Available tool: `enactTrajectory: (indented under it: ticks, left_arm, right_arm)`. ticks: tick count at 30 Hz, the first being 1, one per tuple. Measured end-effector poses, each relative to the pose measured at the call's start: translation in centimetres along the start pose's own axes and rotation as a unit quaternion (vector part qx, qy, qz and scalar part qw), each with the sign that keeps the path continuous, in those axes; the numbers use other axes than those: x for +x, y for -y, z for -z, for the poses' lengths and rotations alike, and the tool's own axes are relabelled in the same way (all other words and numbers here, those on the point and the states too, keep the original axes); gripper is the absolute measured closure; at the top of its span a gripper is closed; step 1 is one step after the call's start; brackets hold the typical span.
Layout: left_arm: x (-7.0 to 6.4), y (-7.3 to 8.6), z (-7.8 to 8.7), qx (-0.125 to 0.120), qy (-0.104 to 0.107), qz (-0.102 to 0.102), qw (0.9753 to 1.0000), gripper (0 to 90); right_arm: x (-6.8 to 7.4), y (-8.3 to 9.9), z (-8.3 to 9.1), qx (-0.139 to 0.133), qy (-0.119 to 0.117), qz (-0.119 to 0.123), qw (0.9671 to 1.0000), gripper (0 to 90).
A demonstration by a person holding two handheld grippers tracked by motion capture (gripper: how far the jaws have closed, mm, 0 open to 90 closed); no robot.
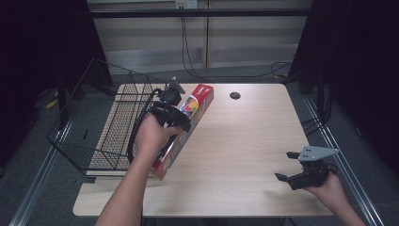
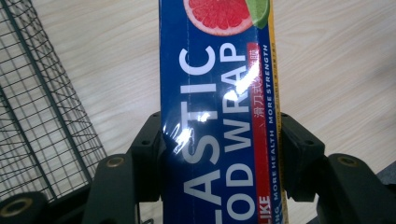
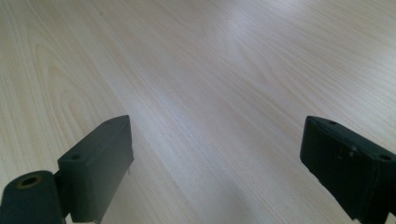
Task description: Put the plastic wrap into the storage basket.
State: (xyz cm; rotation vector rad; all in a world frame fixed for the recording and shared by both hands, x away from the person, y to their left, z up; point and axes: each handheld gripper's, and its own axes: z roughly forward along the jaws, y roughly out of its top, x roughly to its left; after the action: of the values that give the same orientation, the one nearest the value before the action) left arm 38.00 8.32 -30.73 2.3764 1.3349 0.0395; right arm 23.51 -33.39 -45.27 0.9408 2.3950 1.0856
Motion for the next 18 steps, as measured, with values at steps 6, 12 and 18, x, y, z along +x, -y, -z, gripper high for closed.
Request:
enactTrajectory:
  ticks: [6,12,18]
  left_arm:
    - [0.6,0.0,0.9,0.0,0.002,0.003,1.0,44.1]
    - [1.1,0.0,1.7,-0.003,0.003,0.013,0.9999,44.1]
    - [1.5,0.0,2.2,-0.005,0.003,0.02,0.9998,44.2]
  right_arm:
    - [-0.1,0.0,0.1,-0.002,0.001,-0.002,1.0,9.3]
    - [0.0,0.0,0.1,-0.001,0.002,-0.002,1.0,9.3]
    - [0.0,0.0,0.1,-0.001,0.003,-0.002,1.0,9.3]
